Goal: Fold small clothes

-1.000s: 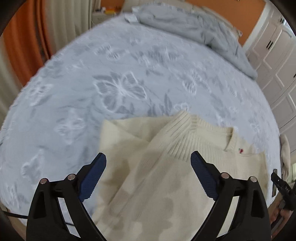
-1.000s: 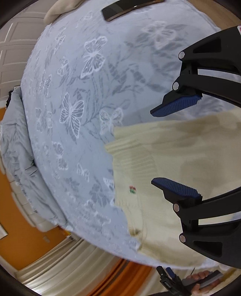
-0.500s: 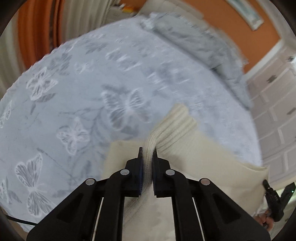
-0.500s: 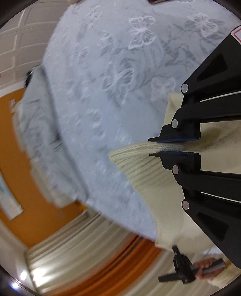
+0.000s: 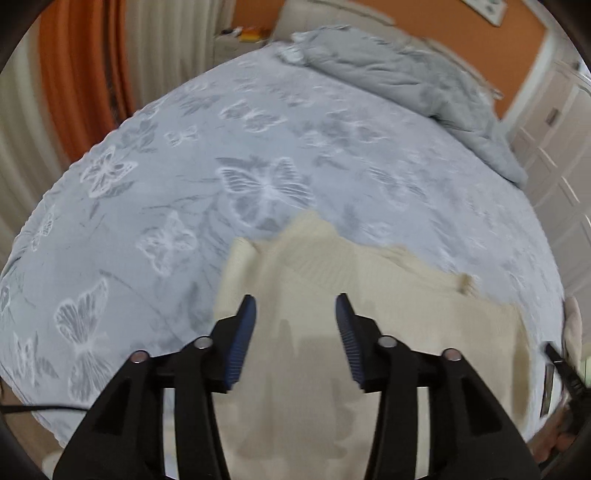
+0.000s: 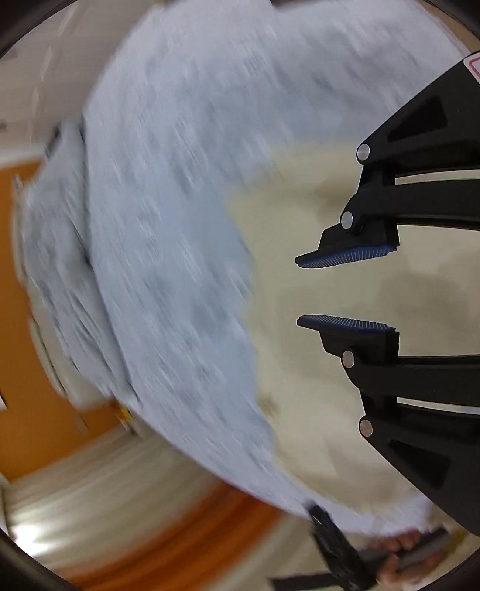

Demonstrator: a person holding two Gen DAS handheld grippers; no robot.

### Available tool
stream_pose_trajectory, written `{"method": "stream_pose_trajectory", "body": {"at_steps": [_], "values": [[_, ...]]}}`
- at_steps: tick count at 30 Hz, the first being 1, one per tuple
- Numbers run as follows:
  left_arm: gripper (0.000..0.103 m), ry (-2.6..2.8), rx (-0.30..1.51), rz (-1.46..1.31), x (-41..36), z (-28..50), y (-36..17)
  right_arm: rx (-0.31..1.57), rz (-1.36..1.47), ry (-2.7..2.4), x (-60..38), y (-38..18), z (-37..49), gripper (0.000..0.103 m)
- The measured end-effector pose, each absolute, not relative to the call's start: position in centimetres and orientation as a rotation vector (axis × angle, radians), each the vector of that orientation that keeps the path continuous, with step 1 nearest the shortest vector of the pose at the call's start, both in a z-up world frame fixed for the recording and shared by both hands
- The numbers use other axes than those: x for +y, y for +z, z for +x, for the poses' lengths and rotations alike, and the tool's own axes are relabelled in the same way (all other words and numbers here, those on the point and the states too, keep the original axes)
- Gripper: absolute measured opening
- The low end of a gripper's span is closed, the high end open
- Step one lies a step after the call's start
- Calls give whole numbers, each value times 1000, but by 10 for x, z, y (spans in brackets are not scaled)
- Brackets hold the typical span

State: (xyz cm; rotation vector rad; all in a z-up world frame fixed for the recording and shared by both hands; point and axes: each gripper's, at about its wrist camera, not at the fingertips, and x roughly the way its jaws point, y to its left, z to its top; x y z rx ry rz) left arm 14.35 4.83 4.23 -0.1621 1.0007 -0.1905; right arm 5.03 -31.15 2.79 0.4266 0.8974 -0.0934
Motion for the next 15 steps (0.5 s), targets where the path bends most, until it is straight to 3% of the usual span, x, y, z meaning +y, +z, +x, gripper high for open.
{"method": "stream_pose_trajectory", "body": {"at_steps": [2,4,5,7,8,11,15], "values": [[58,-221,1017,-137,32,124,34,955,436,-4,-277,10,52,27],[58,-234,1065,-112,19,116,14,1014,390,83,-237,-8,58,24],[58,-225,1091,-104,18,115,4,1031,360,115,-225,-16,62,17],[58,-175,1141,-85,23,116,-16,1056,311,85,-227,-26,67,16],[57,-162,1144,-86,29,116,-20,1060,308,39,-236,-32,68,15],[57,-204,1130,-100,45,114,-21,1047,436,-157,-310,-46,50,0],[57,-255,1124,-45,46,110,-22,1017,610,-421,-409,-50,-2,0]]}}
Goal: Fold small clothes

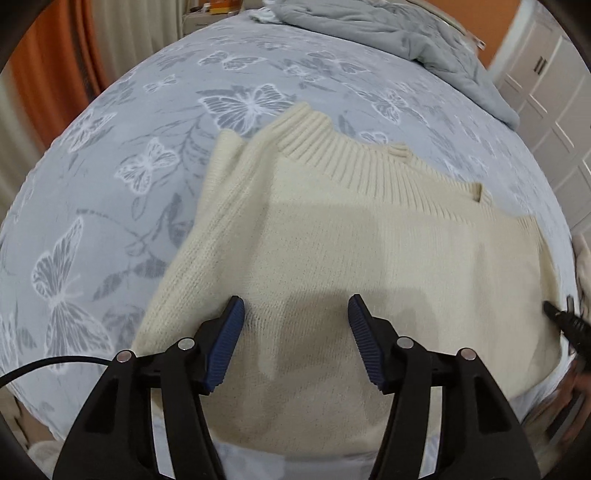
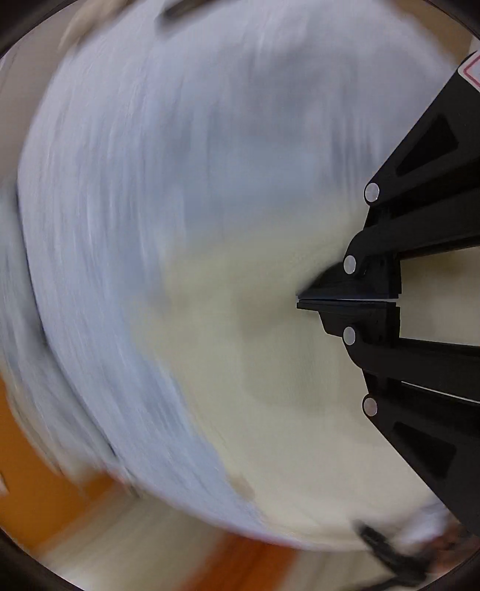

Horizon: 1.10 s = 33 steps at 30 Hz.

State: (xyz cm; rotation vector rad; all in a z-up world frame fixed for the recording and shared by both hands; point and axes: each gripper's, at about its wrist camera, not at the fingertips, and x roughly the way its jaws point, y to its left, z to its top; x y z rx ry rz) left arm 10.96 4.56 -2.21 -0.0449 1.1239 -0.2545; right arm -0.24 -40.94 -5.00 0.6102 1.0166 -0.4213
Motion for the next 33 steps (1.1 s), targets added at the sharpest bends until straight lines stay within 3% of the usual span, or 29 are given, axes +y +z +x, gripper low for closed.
{"method": "stream_pose_trajectory", "body": {"at_steps": [2,5,8,15,18,26,28,30,33], "values": [[57,-251,1107,-58,45,105,-22,975,806,-425,-430,-48,-14,0],[60,-250,1083,-121,50,104,-14,937,689,-362,-401,-18,0,12],[69,-207,1042,-164,56,111,-3,954,561,-218,-352,-1,42,12],[69,-130,1126,-25,46,136,-25,1095,349,14,-238,-27,114,12],[71,-128,1121,-1,44,135,-27,1129,196,30,-214,-40,125,4],[74,-157,1152,9,45,140,-29,1107,575,-386,-418,-57,87,0],[75,-150,1152,18,43,140,-30,1110,525,-401,-420,-41,78,0],[76,-142,1153,21,41,140,-30,1073,482,-365,-402,-20,72,6],[76,-134,1156,31,40,140,-30,1083,413,-354,-384,-24,70,6]]}}
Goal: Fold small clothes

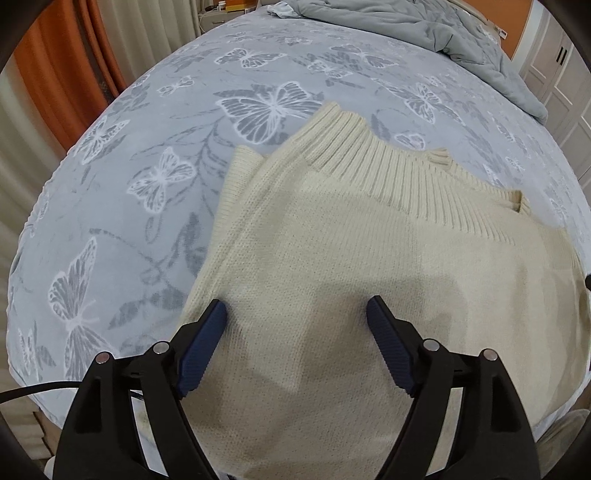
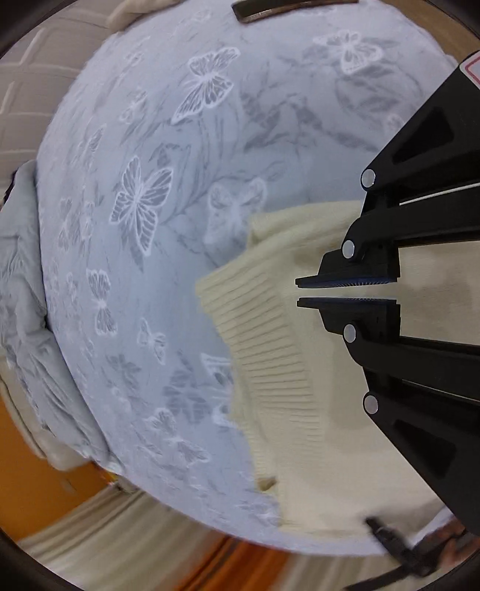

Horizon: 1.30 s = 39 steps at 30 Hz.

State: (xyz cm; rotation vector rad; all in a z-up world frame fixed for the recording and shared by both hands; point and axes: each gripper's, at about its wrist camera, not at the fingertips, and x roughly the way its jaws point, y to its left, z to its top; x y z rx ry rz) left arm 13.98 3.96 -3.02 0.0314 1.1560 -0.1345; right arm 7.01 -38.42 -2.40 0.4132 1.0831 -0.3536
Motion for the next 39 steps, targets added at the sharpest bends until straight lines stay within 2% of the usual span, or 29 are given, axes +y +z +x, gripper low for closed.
{"method": "stream_pose_trajectory", "body": {"at_steps": [3,8,11,16,21,23,24,26,28,30,34,39], "values": [[76,-138,1166,38,40,141,-29,1186,393,-413,-388,-55,62,0],[75,-150,1129,-46,58,125,-5,1060,482,-401,-386,-12,24,4],[75,-85,1119,-115,87,107,5,1099,473,-384,-373,-6,-2,6],[75,41,1192,-205,141,85,-7,1250,434,-427,-358,-48,-19,1],[75,62,1187,-257,161,67,-3,1134,377,-422,-335,-9,-20,5],[75,31,1178,-239,153,62,-2,1178,340,-455,-336,-23,-21,5],[75,15,1180,-214,146,62,-5,1217,339,-483,-340,-36,-22,1],[75,4,1183,-180,137,62,-15,1242,454,-503,-355,-56,-27,0],[75,19,1208,-185,135,62,-26,1221,499,-521,-354,-43,-27,2],[75,22,1210,-227,138,60,-30,1169,508,-475,-343,-23,-27,14],[75,-3,1188,-286,143,57,-30,1130,463,-263,-283,3,-7,14],[76,-45,1164,-327,141,53,-26,1154,329,-106,-210,3,46,14]]}}
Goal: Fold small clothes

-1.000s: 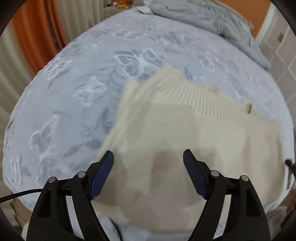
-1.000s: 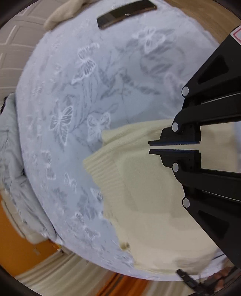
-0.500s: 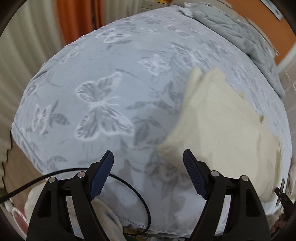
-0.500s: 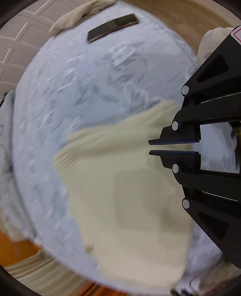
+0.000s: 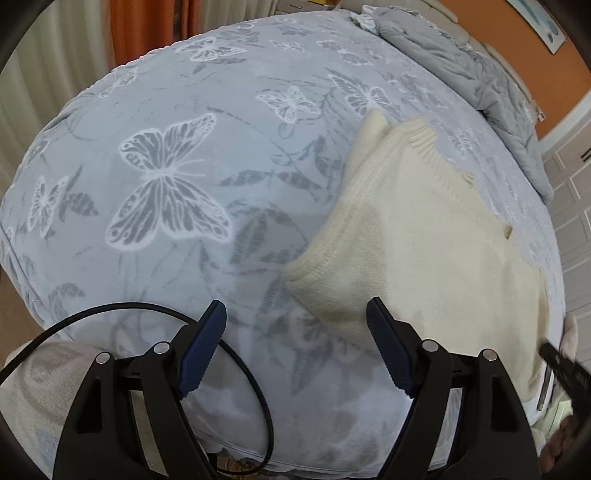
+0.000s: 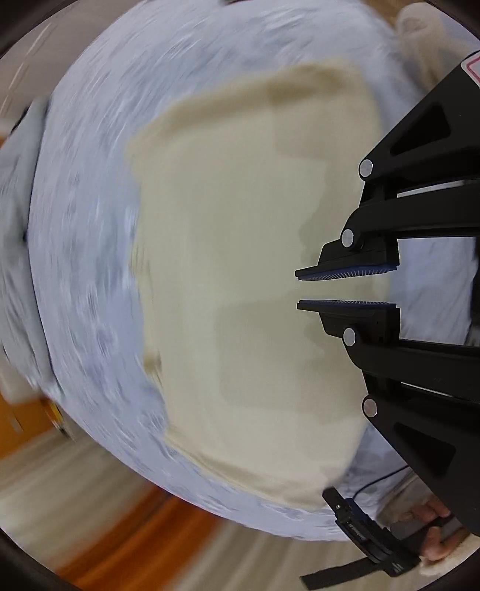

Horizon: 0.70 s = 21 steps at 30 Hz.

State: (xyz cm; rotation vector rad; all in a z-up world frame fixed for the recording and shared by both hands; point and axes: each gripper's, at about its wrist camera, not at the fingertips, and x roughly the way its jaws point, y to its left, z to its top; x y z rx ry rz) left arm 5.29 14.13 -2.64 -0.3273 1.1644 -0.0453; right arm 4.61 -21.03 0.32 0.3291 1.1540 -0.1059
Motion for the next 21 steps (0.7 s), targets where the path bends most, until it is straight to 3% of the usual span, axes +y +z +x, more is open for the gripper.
{"method": "stream_pose_trajectory", "body": {"at_steps": [5,14,18,21], "values": [[78,-67,1157,-332,143,51,-26,1288,263,-141,-180,-45,97,14],[82,-105,1146,-471,154,60,-32,1220,341,-165,-184,-5,115,11],[82,-105,1156,-466,150,62,-35,1346,347,-181,-182,-43,132,11],[83,-101,1149,-457,151,62,-34,1336,272,-186,-173,-47,135,13]]}}
